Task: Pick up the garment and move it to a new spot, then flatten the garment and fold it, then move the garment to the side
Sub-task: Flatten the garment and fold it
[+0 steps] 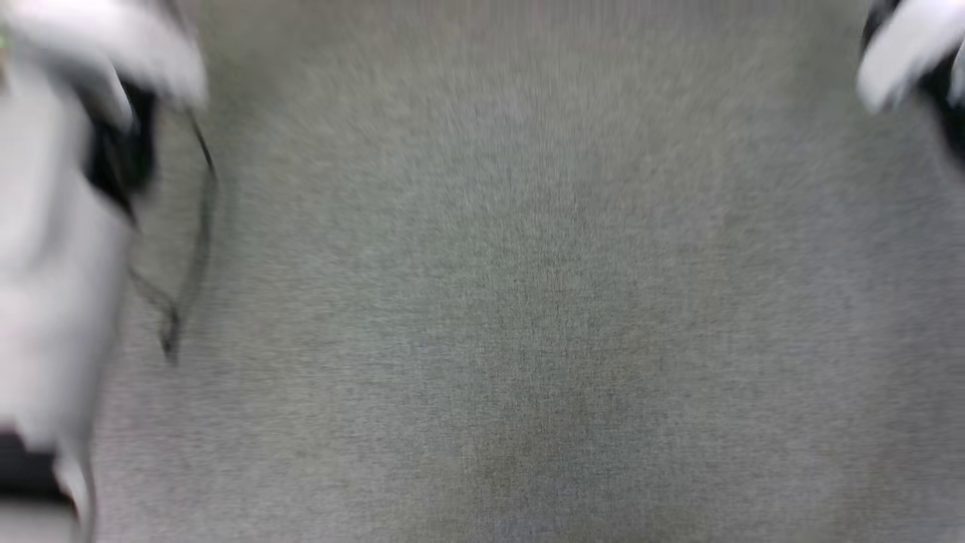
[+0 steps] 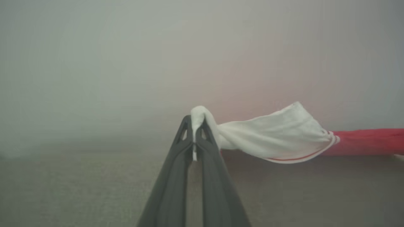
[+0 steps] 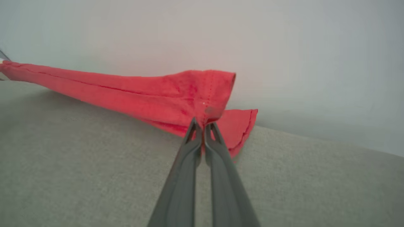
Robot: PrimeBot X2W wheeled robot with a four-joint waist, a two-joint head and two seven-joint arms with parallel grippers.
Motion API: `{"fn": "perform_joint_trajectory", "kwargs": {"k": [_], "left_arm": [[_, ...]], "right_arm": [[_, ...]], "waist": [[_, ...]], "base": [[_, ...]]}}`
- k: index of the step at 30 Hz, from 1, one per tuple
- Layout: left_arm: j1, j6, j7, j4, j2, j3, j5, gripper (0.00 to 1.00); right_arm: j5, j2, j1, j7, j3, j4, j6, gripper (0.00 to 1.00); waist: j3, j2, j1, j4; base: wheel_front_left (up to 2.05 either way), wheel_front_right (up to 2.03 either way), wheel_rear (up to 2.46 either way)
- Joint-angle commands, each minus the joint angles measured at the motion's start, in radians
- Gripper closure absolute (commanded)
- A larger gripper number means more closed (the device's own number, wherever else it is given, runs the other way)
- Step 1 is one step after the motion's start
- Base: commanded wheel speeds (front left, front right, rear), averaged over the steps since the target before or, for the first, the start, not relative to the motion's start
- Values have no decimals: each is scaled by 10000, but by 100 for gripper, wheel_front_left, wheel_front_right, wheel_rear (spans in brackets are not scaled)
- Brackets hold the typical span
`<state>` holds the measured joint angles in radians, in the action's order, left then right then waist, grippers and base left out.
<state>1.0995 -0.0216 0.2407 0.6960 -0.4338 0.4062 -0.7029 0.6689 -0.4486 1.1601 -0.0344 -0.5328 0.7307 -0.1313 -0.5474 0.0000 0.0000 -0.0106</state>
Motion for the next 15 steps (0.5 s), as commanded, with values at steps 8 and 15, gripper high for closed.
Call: {"fn": "perform_joint_trajectory", "kwargs": {"k": [8, 15], "left_arm": [[-5378, 1015, -81, -2019, -504, 86, -503, 100], [-9267, 2588, -469, -4733, -863, -280, -1214, 100]], "right_arm": [[637, -439, -3863, 94, -73, -557, 14, 100], [787, -762, -6908, 545, 662, -1378, 17, 100]], "waist": [[3015, 0, 0, 177], [4289, 0, 0, 148]], "base": [[0, 0, 0], [0, 0, 0]]}}
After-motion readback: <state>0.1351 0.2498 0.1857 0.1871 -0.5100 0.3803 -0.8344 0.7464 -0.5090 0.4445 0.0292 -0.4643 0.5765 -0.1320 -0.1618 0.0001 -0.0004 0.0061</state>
